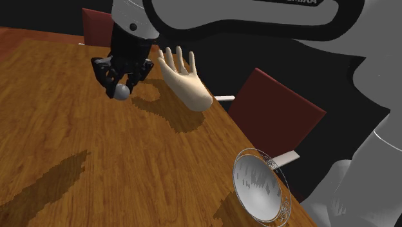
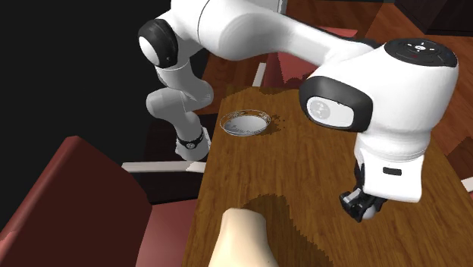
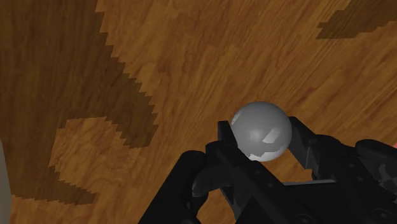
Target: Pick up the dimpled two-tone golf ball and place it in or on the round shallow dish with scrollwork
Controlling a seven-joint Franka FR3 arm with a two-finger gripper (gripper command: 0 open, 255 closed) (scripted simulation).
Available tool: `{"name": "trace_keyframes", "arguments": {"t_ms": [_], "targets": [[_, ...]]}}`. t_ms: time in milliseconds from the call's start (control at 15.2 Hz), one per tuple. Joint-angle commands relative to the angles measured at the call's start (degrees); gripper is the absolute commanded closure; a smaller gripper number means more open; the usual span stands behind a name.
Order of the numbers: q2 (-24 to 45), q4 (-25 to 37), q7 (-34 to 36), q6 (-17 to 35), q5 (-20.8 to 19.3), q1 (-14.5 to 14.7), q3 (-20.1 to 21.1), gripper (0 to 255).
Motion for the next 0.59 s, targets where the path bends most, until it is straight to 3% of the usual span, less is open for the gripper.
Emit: {"name": "trace_keyframes", "arguments": {"t_ms": [0, 264, 528], "targets": [[-0.09, 1.40, -0.09, -1.51, 0.08, 0.01, 0.02, 255], [0.38, 4.87, 0.01, -4.56, -0.15, 0.26, 0.10, 255], [-10.75, -7.77, -2.61, -1.87, 5.57, -1.83, -0.19, 255]]}}
